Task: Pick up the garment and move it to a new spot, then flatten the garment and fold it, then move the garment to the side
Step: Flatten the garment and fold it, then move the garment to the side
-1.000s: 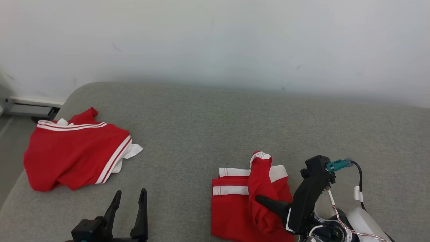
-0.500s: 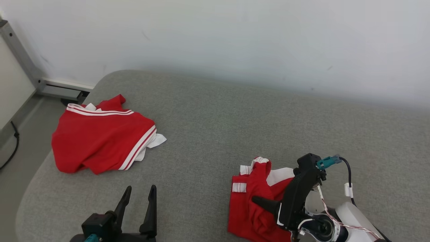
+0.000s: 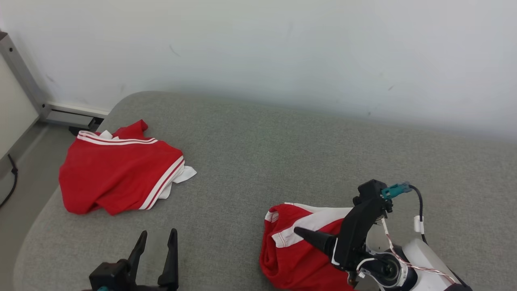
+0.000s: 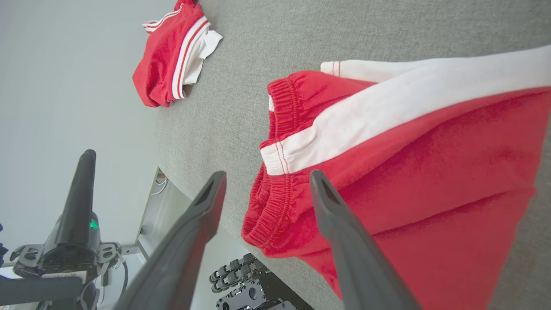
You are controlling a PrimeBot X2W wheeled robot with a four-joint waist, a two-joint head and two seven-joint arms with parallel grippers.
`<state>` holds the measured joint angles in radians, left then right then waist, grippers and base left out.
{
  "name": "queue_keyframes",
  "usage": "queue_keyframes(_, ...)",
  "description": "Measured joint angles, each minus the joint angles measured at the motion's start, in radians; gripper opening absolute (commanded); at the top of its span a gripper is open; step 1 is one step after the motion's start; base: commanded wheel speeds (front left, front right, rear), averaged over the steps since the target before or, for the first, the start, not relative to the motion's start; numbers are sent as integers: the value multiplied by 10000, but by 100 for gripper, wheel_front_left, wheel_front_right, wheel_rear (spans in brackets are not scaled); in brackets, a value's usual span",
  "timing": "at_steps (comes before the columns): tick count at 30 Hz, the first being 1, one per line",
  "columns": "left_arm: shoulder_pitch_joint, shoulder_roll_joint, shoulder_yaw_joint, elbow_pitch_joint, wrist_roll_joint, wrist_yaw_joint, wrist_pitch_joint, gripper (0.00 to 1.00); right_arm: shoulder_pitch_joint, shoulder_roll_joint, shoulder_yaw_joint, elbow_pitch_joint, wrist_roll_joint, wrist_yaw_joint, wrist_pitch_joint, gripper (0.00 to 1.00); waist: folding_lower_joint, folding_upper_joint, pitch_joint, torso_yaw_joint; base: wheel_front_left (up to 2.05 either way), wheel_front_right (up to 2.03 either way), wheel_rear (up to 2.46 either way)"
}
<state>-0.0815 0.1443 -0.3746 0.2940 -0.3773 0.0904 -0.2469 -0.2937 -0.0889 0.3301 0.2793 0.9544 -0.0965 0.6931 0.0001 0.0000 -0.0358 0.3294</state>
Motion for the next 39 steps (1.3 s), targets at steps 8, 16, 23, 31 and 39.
queue_keyframes(8,371,119,33,-265,50,63,-2,100,670,-777,-579,-899,-184,12,-535,100,0,0,-202,-427,0,0,0)
queue_keyframes(16,567,286,100,-723,476,151,-4,100,1066,-1630,-472,-1005,-1139,-2,-698,100,-1,0,-214,-691,0,0,0)
queue_keyframes(23,537,259,58,-905,533,161,-4,100,1017,-1567,-236,-504,-1394,-73,-696,100,0,0,-108,-587,0,0,0)
queue_keyframes(31,436,130,-17,-913,598,163,-4,100,767,-1363,-56,318,-1703,-146,-681,100,0,0,11,-246,0,0,0)
queue_keyframes(39,353,113,0,-909,593,163,-4,100,587,-1158,222,1162,-1933,-221,-441,100,0,0,168,6,0,0,0)
